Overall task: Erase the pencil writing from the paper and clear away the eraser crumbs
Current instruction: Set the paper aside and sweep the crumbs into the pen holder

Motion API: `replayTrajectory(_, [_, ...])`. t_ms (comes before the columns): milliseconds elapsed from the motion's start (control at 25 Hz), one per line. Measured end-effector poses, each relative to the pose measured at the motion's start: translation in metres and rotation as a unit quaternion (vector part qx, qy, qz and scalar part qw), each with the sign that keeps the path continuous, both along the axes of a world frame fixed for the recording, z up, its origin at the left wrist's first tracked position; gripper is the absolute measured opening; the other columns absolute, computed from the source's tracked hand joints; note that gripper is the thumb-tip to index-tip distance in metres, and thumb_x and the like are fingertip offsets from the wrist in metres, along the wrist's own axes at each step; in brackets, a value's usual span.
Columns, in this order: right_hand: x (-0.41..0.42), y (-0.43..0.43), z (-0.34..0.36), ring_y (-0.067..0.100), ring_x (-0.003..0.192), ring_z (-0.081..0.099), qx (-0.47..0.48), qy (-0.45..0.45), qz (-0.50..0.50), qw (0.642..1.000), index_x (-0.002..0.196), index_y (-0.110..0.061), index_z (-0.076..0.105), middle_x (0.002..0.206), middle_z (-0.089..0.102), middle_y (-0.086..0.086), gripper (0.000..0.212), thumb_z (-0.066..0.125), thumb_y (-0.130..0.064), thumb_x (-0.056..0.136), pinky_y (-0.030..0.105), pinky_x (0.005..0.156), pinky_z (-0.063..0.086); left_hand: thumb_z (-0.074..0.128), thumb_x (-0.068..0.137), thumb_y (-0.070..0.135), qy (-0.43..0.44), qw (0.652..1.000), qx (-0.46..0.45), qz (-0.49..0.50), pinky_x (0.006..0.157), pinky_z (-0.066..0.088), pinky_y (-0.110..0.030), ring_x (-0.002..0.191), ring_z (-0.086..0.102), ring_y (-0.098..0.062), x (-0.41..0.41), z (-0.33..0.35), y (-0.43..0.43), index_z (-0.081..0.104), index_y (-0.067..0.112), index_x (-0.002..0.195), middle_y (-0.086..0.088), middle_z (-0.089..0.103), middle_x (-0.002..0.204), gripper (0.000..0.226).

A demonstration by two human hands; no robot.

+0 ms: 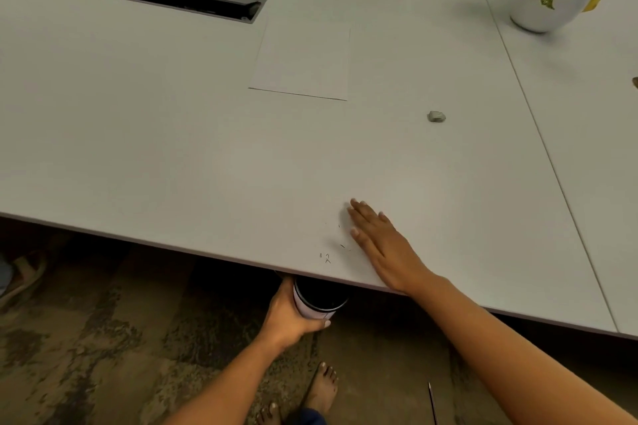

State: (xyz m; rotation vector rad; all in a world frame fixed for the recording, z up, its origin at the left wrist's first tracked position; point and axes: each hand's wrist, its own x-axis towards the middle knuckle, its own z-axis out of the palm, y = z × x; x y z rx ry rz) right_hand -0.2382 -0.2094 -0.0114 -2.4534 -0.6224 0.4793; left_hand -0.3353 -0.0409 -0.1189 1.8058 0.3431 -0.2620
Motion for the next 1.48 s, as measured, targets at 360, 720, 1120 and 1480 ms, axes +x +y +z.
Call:
replayTrajectory(360, [-0.048, -0.002, -0.01, -0.007, 0.138, -0.004, -0.004, 0.013, 0.203, 0.979, 0.142, -0.032, 0.006, 0.151, 0.005, -0.015, 0.054, 0.014, -0.053, 0.093, 0.01, 0.11, -0.013, 0.089, 0.049, 0.008, -0.005, 1.0, -0.024, 0.011, 0.089, 0.041, -0.02, 0.11, 0.051, -0.011, 0.002, 0.003, 0.0, 0.04, 0.024, 0.118, 0.008, 0.055, 0.11, 0.087])
replayTrajectory(720, [0.003, 0.021, -0.009, 0.005, 0.14, 0.0, -0.023, -0.013, 0.1, 0.995, 0.143, -0.017, 0.013, 0.155, 0.007, 0.0, 0.048, 0.024, -0.033, 0.099, 0.023, 0.114, -0.006, 0.09, 0.048, 0.011, -0.005, 1.0, -0.009, -0.004, 0.095, 0.036, -0.016, 0.115, 0.043, -0.006, 0.0, -0.002, 0.004, 0.034, 0.026, 0.125, 0.011, 0.049, 0.115, 0.096])
replayTrajectory(1120, [-0.048, 0.002, -0.004, -0.008, 0.137, 0.004, 0.046, 0.001, 0.091, 0.995, 0.141, -0.029, 0.013, 0.148, 0.011, -0.017, 0.049, 0.02, -0.043, 0.095, 0.012, 0.113, -0.004, 0.09, 0.047, 0.009, -0.004, 1.0, -0.019, 0.0, 0.087, 0.04, -0.012, 0.111, 0.049, -0.008, -0.003, -0.003, 0.007, 0.038, 0.025, 0.122, 0.016, 0.052, 0.108, 0.093])
replayTrajectory(1480, [-0.085, 0.027, -0.015, -0.01, 0.137, 0.006, 0.079, 0.032, 0.112, 0.99, 0.141, -0.031, 0.019, 0.147, 0.016, -0.019, 0.051, 0.018, -0.05, 0.094, 0.007, 0.11, -0.006, 0.088, 0.053, 0.01, -0.004, 0.999, -0.032, -0.011, 0.077, 0.04, 0.0, 0.105, 0.051, -0.003, -0.007, -0.002, 0.01, 0.038, 0.034, 0.116, 0.023, 0.05, 0.108, 0.084])
